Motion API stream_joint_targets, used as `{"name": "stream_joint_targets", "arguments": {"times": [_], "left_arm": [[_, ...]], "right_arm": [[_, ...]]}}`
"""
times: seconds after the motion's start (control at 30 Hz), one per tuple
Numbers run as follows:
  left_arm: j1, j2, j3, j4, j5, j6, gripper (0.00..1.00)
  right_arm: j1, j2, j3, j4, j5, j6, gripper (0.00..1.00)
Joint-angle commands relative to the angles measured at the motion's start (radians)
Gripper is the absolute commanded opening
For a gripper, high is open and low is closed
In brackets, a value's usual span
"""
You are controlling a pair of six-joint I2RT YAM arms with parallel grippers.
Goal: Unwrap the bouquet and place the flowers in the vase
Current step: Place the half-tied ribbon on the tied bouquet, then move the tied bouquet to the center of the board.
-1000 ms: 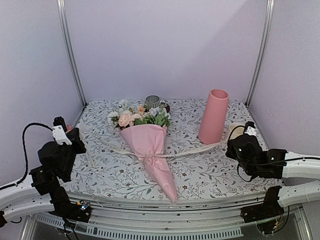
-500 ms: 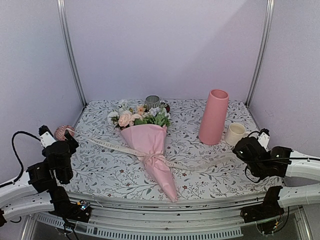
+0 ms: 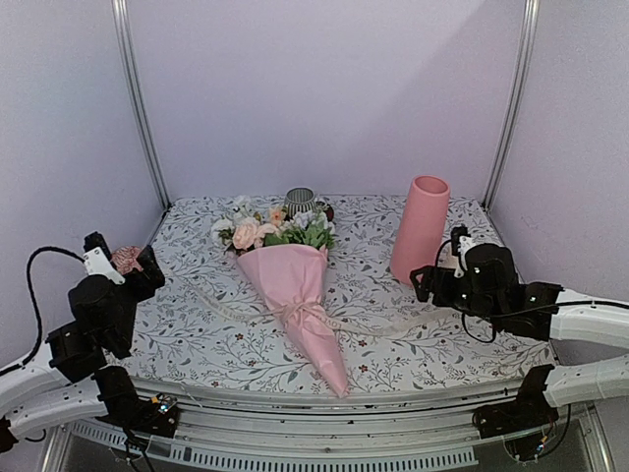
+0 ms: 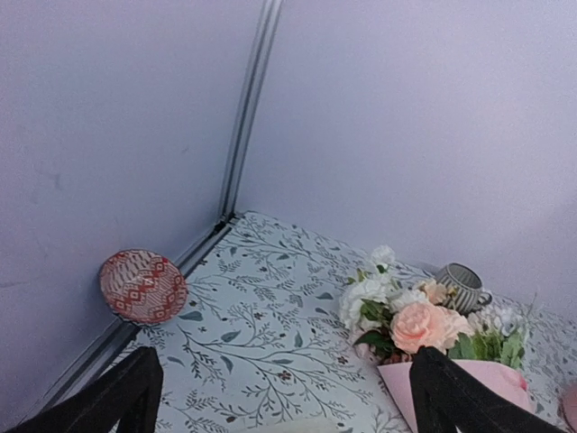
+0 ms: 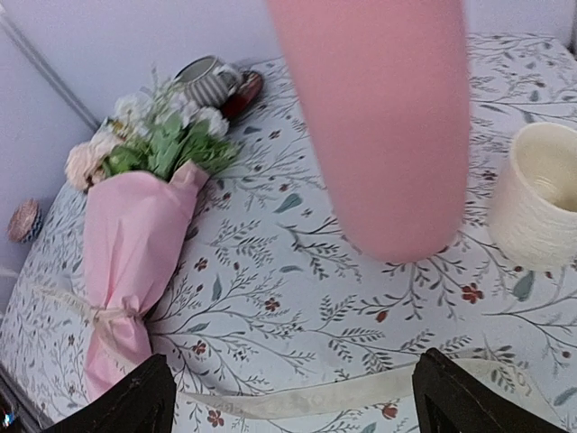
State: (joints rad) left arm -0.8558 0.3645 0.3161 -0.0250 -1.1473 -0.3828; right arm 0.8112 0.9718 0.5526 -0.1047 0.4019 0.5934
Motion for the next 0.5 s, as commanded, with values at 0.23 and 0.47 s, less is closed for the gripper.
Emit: {"name": "stream_joint_targets", "arguments": {"times": [0.23, 0.47], "left_arm": [[0.425, 0.254, 0.341, -0.384, 0.574, -0.209, 0.98], [0.514, 0.299, 0.260, -0.159, 1.288, -0.117, 0.97]], "right_arm": [[0.000, 0.196, 0.064, 0.211, -0.350, -0.140, 0.96], [0.011, 0.277, 0.052, 0.258, -0.509, -0.133, 0.96]]}}
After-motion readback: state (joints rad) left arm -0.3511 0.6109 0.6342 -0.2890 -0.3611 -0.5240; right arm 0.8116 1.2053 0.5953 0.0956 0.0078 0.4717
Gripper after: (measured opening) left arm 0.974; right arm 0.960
